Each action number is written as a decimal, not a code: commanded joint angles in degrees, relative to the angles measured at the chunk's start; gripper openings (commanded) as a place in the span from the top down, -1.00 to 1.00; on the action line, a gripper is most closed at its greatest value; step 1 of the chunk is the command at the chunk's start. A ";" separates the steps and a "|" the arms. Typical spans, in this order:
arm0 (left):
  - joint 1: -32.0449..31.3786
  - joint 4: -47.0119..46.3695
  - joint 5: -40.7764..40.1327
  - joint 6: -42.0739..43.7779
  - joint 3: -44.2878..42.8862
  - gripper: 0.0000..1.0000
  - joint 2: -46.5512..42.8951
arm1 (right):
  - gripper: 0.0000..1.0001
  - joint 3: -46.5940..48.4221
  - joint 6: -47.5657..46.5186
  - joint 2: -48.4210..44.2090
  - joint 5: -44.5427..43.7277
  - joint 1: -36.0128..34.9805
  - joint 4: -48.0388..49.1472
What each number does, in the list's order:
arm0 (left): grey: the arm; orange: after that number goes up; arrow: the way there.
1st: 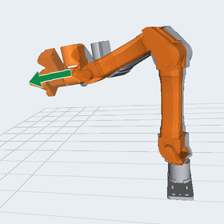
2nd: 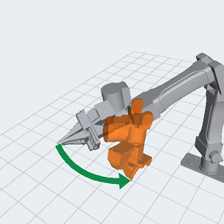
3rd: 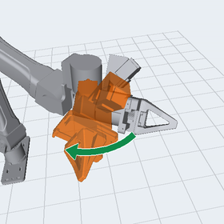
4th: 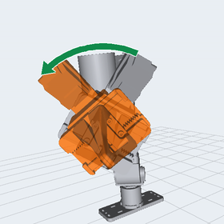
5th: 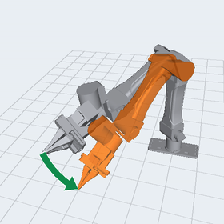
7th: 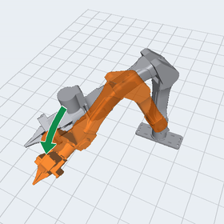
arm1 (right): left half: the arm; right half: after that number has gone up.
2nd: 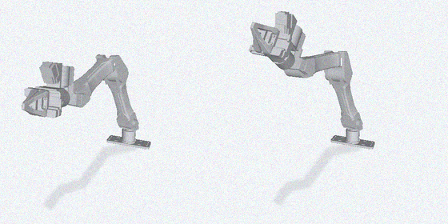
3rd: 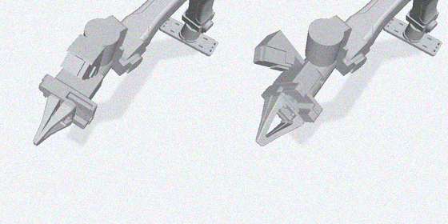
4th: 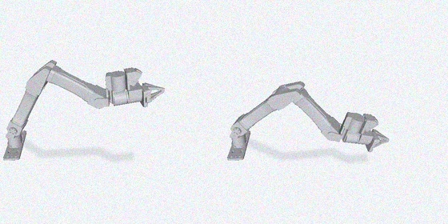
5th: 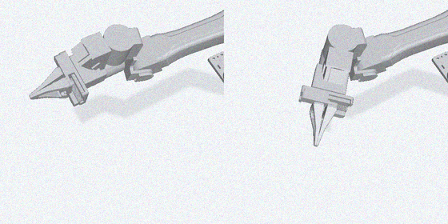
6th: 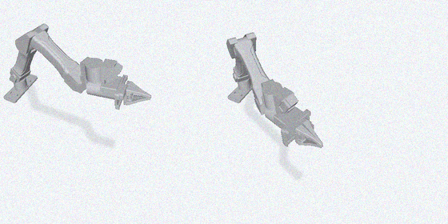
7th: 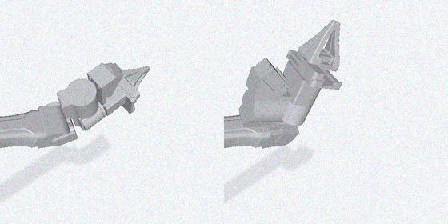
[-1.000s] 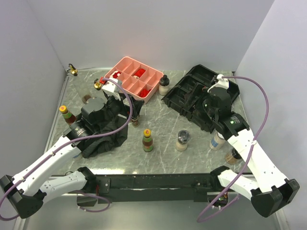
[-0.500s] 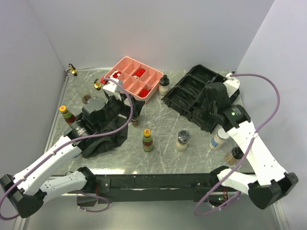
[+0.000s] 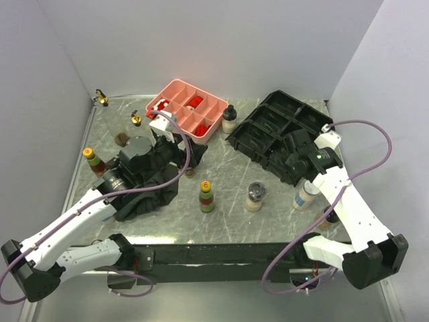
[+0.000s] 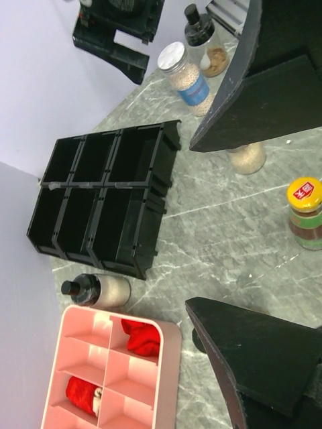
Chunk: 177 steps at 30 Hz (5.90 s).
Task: Organize the condiment bottles
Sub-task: Pick up the bottle from the center of the board, then place the bottle in the storage box, then pick up the bottle from the corner of the board.
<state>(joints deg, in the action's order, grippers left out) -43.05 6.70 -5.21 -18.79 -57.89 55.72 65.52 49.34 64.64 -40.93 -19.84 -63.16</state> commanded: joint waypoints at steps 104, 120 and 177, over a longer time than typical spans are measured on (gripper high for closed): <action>-4.41 -1.25 -10.34 4.37 -0.56 -0.93 0.00 | -1.00 49.71 -34.23 55.42 13.95 25.37 42.87; -4.41 -1.51 -12.98 5.16 -0.29 -0.93 -1.23 | -1.00 41.55 -3.40 38.20 2.80 18.36 2.72; -6.44 -0.90 -11.75 3.76 -0.21 -0.93 1.40 | -0.94 -21.74 27.48 -9.54 0.40 34.07 -2.43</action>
<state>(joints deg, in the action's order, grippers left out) -49.21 6.74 -17.23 -14.74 -57.36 56.55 45.93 78.85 53.74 -41.01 13.69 -71.83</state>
